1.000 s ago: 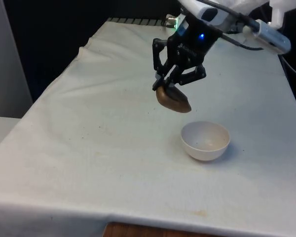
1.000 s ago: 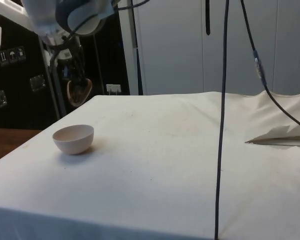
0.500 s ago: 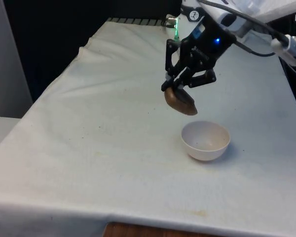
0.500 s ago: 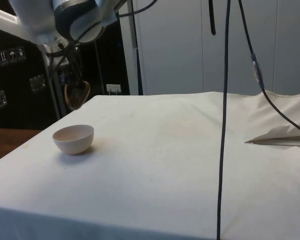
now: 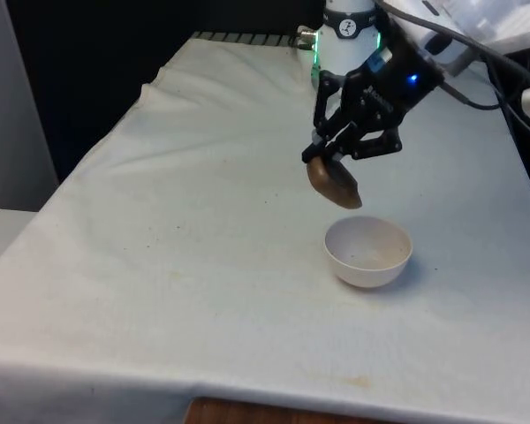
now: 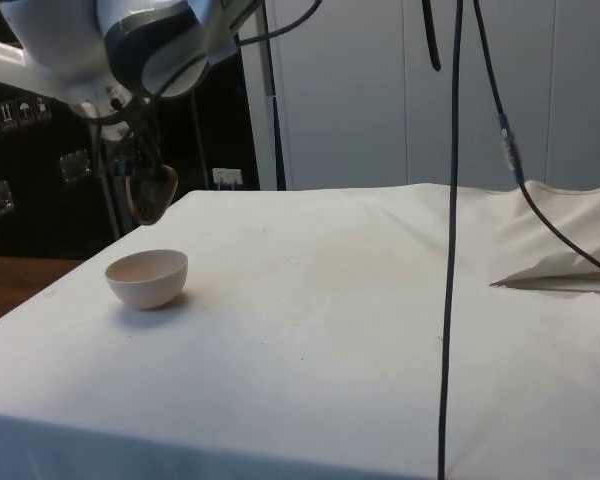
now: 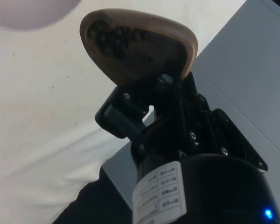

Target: Pour the coffee beans from the cup into the bowl.

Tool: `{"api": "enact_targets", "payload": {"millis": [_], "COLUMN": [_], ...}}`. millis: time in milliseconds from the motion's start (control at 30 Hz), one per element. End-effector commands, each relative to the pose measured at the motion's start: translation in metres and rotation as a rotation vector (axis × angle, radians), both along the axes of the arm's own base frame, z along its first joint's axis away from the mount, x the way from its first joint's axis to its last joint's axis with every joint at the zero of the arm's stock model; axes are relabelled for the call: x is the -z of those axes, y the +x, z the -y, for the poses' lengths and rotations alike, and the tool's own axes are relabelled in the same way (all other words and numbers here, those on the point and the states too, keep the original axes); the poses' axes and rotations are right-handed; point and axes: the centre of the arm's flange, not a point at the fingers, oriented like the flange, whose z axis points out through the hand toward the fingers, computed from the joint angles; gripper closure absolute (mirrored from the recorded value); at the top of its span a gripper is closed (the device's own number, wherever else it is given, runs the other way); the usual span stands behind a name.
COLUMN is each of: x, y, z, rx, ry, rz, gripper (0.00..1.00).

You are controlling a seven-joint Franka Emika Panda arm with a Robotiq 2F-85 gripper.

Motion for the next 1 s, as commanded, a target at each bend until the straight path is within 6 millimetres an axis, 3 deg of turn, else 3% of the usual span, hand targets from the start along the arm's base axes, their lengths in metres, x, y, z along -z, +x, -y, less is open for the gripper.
{"api": "enact_targets", "payload": {"millis": [0,967], "x": [0.001,0.034], "y": [0.001,-0.003], "z": [-0.001,-0.040], "rx": [0.004,0.002], "ry": [-0.017,-0.210], "rz": [-0.003,0.023], "gripper": [1.00,1.00]}}
